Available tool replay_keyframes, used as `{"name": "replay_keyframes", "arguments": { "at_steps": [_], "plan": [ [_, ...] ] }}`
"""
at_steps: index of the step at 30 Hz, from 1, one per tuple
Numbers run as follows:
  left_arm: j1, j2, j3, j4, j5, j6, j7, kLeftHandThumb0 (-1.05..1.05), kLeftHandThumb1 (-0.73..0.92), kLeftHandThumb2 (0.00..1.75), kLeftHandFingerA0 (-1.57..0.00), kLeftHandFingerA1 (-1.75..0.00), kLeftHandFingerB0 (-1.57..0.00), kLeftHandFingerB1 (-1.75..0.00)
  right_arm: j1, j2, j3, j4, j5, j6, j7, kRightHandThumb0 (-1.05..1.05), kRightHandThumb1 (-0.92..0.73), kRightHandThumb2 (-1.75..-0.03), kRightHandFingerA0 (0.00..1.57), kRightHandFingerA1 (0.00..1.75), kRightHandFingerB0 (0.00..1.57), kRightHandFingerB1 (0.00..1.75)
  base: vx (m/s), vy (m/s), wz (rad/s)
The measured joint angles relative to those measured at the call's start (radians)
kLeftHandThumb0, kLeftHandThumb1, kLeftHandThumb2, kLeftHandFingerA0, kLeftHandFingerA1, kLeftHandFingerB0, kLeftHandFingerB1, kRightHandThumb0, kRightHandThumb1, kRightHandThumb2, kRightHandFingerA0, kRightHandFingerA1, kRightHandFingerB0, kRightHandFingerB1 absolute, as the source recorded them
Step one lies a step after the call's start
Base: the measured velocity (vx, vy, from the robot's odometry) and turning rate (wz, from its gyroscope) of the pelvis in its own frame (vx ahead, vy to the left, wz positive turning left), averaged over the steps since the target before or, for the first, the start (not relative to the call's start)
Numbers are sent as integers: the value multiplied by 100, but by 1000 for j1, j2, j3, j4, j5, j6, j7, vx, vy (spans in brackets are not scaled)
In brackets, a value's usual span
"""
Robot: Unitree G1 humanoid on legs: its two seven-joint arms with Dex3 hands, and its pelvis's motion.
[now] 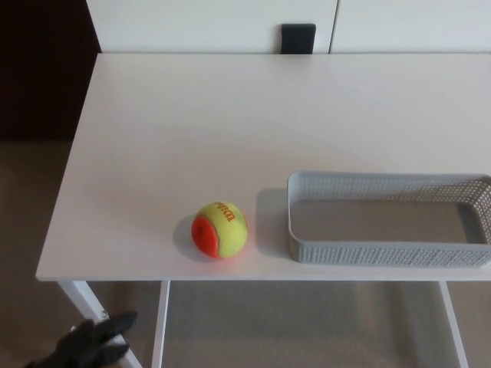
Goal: The robot walk towards a table in front and uses its left hand to pickup a tennis ball on the left side and put it in a container on the right hand side
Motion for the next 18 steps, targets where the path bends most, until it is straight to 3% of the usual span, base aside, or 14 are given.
{"name": "replay_keyframes", "arguments": {
  "at_steps": [9, 11, 12, 14, 15, 18],
  "plan": [
    [-157, 94, 87, -303, -67, 27, 1, -40, 51, 56, -22, -33, -12, -30, -1, 0, 2, 0, -2, 2, 0, -15, -50, -54, 67, 48, 57, 44, 0, 0, 0],
    [-274, 113, 100, -378, -76, 57, 3, -42, 51, 57, -18, -34, -12, -28, -4, -2, 3, 0, -3, 6, 0, -15, -51, -55, 68, 49, 57, 43, 0, 0, 0],
    [-337, 118, 99, -398, -76, 73, 4, -28, 42, 92, 0, -50, 0, -49, -7, -3, 4, -1, -4, 9, 0, -14, -51, -54, 66, 49, 56, 44, 0, 0, 0],
    [-416, 120, 90, -405, -70, 94, 4, -28, 42, 92, 0, -50, 0, -49, -8, -4, 4, -4, -4, 13, 1, -14, -51, -54, 66, 49, 56, 44, 0, 0, 0],
    [-467, 121, 78, -405, -64, 111, 5, -39, 47, 56, -16, -32, -11, -27, -8, -5, 3, -6, -4, 17, 2, -13, -51, -54, 64, 48, 54, 44, 0, 0, 0],
    [-593, 120, 32, -373, -30, 152, 5, -40, 47, 55, -18, -31, -13, -27, -8, -9, 2, -12, -3, 24, 9, -11, -51, -54, 66, 49, 54, 44, 0, 0, 0]
  ]
}}
